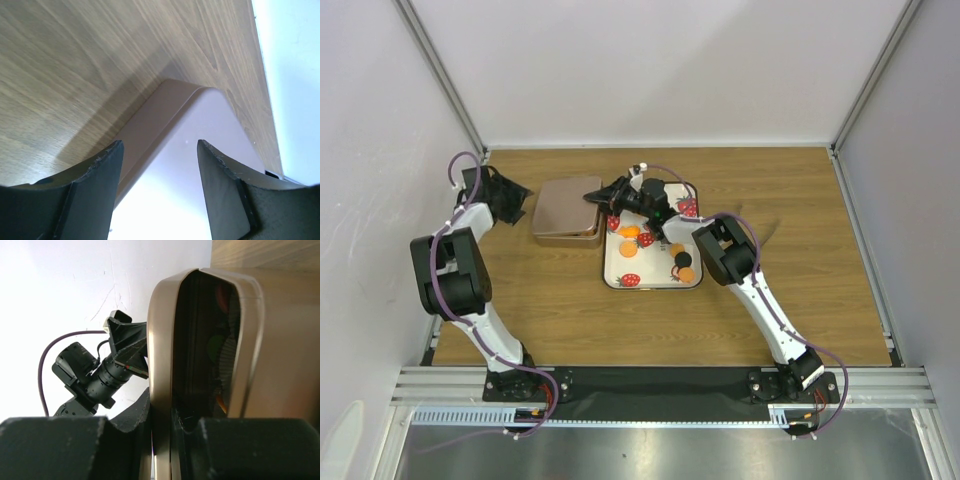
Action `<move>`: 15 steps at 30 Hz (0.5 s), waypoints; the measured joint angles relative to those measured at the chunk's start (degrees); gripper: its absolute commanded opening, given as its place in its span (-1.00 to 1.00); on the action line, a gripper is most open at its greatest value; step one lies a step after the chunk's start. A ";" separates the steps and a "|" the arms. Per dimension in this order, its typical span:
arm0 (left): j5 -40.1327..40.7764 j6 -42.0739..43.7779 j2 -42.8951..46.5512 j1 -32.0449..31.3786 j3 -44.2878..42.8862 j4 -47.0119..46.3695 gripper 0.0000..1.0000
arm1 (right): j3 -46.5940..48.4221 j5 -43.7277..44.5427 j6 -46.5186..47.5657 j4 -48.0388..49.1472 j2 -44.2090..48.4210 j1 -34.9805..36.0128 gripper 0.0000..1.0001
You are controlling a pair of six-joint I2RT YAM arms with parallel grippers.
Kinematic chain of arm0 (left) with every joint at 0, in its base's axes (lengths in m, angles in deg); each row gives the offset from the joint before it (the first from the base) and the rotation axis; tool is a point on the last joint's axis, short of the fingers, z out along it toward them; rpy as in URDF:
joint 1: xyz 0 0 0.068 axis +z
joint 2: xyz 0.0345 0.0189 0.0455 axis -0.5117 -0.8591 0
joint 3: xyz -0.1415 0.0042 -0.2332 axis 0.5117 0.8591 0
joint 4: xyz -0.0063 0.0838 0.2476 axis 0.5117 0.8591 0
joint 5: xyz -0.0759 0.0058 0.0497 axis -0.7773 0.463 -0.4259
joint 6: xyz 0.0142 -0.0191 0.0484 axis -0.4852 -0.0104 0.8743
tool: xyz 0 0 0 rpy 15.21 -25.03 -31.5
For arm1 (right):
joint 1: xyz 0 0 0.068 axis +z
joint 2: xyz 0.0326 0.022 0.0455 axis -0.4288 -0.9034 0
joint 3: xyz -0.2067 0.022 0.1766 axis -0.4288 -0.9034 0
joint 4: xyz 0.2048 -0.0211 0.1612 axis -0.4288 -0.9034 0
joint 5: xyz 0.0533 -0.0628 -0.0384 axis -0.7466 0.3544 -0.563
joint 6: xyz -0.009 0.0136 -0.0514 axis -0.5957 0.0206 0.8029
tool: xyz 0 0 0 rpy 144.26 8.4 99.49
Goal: Pack the cookies
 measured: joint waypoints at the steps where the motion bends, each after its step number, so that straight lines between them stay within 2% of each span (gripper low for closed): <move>1: -0.02 0.07 0.00 -0.13 -0.13 0.00 0.33 | -0.26 -0.02 -0.04 0.31 0.00 -0.07 -0.74; 15: -0.22 1.25 -0.37 -1.53 -1.09 0.28 0.30 | -5.99 -0.20 -0.59 4.17 1.22 -0.87 -0.55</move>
